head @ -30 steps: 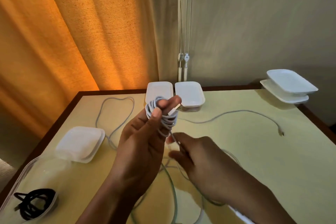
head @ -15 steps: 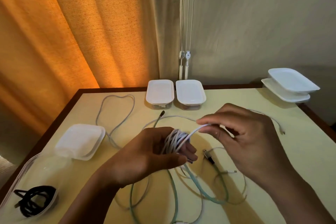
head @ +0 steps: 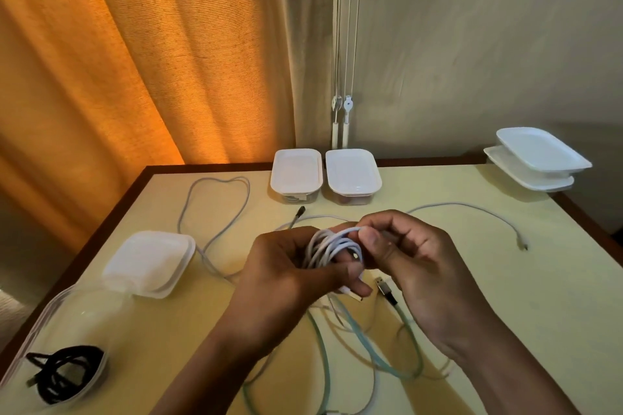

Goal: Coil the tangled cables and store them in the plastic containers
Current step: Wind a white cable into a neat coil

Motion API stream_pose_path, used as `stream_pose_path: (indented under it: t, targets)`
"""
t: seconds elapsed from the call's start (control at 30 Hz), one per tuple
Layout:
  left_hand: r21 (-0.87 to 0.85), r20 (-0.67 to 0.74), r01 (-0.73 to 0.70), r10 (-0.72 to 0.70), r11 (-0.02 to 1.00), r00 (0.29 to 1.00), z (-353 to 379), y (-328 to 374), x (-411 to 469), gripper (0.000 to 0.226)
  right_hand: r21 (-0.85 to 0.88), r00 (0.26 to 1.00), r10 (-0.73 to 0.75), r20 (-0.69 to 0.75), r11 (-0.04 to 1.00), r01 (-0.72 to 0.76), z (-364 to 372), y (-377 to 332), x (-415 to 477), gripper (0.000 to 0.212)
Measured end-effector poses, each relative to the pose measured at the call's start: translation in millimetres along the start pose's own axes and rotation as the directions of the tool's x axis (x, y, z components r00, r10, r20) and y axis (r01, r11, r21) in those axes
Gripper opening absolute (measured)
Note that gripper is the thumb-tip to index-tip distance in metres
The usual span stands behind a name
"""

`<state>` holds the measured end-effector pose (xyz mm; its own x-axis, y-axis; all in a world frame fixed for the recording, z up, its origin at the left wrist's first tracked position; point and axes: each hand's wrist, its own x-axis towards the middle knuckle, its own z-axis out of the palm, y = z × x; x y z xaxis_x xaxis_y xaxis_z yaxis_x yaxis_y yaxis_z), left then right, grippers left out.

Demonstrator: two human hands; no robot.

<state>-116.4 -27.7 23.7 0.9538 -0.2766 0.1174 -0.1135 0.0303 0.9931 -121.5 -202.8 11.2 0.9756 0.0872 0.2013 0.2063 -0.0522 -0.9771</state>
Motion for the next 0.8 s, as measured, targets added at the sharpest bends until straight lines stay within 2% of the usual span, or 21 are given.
stream_pose_path:
  t: [0.1,0.23,0.33,0.43,0.5,0.57,0.63,0.73,0.8]
  targets:
    - [-0.021,-0.214,-0.116,0.109,0.993,0.971,11,-5,-4,0.01,-0.011,0.999,-0.045,0.021,0.999,0.045,7,-4,1,0.014]
    - [-0.124,-0.24,-0.11,0.078,0.986,0.968,16,-6,-4,0.01,-0.04,0.991,-0.123,0.043,0.991,0.125,13,-7,-1,0.018]
    - [-0.243,-0.265,-0.01,-0.057,0.97,0.963,21,-4,-2,0.01,-0.075,0.986,-0.167,0.028,0.983,0.168,16,-6,-3,0.018]
    - [-0.506,-0.357,0.095,-0.309,0.857,0.881,26,-6,3,0.006,-0.208,0.983,-0.18,0.021,0.961,0.181,22,0,-3,0.015]
    - [-0.592,-0.363,0.136,-0.414,0.794,0.835,25,-10,6,0.012,-0.31,0.984,-0.178,0.017,0.934,0.174,26,6,-4,0.013]
    - [-0.574,-0.315,0.186,-0.425,0.798,0.849,23,-12,6,0.011,-0.33,0.991,-0.133,0.004,0.935,0.127,25,11,-5,0.011]
    - [-0.506,-0.246,0.209,-0.373,0.837,0.895,21,-9,5,0.016,-0.314,0.997,-0.082,0.003,0.946,0.079,21,12,-4,0.012]
    - [-0.372,-0.142,0.193,-0.261,0.908,0.955,16,-3,7,0.03,-0.202,0.996,-0.024,0.082,0.979,0.04,16,9,-2,0.026]
    - [-0.295,-0.076,0.184,-0.215,0.938,0.974,12,-3,10,0.022,-0.128,0.993,-0.022,0.116,0.991,0.037,12,6,-3,0.031]
